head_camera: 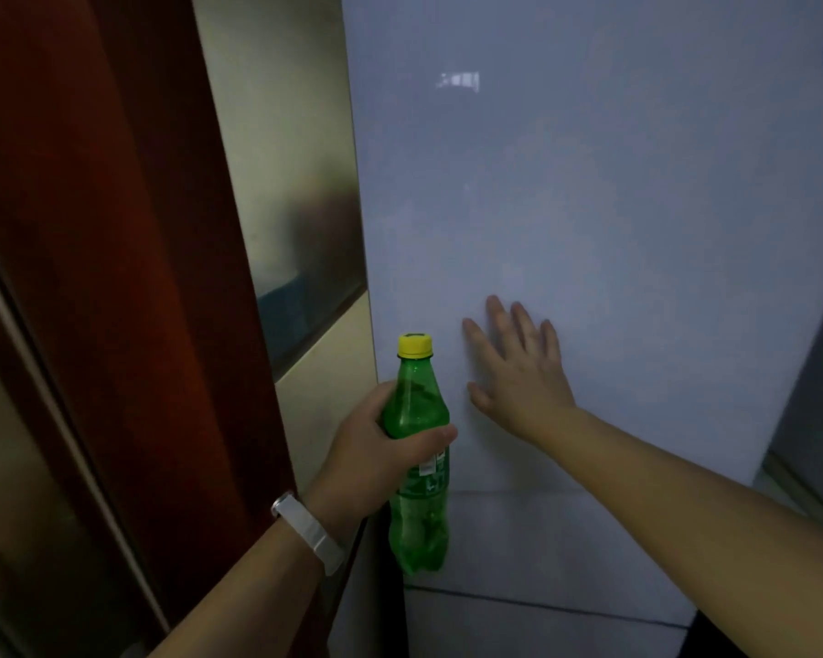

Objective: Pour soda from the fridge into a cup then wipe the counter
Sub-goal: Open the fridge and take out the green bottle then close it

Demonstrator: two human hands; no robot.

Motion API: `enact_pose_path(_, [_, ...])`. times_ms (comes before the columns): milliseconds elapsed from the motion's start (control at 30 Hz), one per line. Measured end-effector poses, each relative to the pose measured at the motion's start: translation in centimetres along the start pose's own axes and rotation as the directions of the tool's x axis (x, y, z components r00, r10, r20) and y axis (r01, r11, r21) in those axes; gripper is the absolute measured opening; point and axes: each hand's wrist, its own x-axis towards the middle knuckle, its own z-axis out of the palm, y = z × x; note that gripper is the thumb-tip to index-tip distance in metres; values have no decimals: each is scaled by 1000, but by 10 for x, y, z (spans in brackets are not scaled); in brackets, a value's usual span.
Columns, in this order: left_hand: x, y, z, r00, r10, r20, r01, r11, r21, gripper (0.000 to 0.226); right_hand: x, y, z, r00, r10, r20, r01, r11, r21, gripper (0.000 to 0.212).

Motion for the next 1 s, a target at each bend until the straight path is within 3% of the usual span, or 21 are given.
enact_pose_path(433, [67, -44, 10, 999, -29, -15, 29, 999, 19, 35, 41, 9, 50, 989, 6, -150, -25, 992, -122, 85])
enact_pose_path(700, [70, -40, 25, 999, -32, 18, 33, 997, -67, 26, 38, 15, 31, 1000, -21, 6, 22, 993, -112, 90])
enact_pose_path(1000, [51, -23, 71, 985, 16, 169, -7, 999, -53, 26, -42, 73, -17, 993, 64, 97, -76, 988, 134, 79])
